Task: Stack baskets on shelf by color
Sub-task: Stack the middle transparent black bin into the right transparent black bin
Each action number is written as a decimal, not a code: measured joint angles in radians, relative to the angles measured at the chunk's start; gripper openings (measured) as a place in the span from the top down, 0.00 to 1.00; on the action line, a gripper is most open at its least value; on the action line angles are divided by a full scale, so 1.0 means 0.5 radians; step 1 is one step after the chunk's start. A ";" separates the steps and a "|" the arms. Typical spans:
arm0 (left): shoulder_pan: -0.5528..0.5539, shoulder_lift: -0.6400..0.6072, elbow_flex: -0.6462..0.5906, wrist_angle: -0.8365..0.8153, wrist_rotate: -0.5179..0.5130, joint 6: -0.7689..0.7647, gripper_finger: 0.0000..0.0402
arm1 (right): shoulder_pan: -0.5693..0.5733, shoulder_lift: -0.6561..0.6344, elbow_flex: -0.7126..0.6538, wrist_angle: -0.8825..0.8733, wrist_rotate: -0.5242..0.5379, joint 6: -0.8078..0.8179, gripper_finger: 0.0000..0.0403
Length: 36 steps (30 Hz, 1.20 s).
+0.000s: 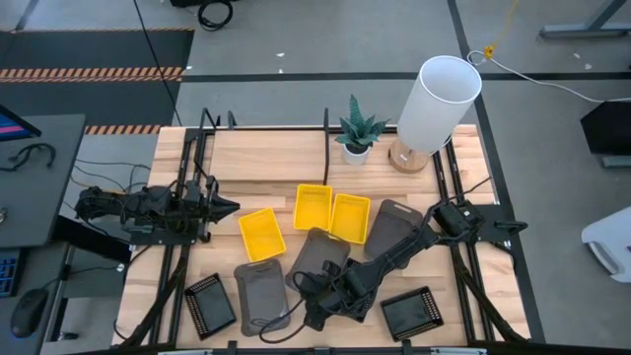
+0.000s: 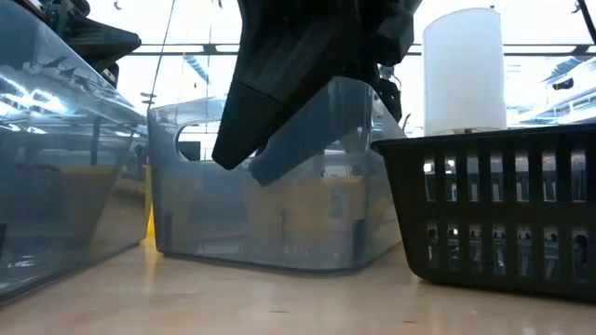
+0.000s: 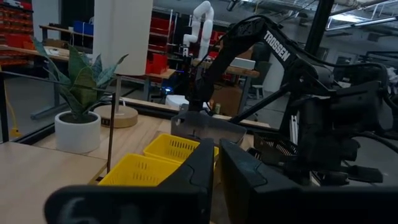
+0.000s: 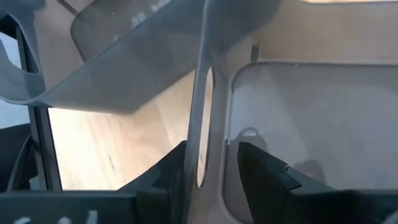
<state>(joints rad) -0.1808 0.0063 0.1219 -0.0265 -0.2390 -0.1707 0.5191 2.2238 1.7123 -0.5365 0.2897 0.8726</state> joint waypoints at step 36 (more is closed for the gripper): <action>0.000 0.000 0.000 0.000 0.000 0.000 0.92 | 0.002 0.000 0.479 -0.654 -0.014 -0.068 0.98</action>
<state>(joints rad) -0.1808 0.0063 0.1219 -0.0265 -0.2390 -0.1707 0.5200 2.2238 1.9519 -0.8634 0.2826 0.8388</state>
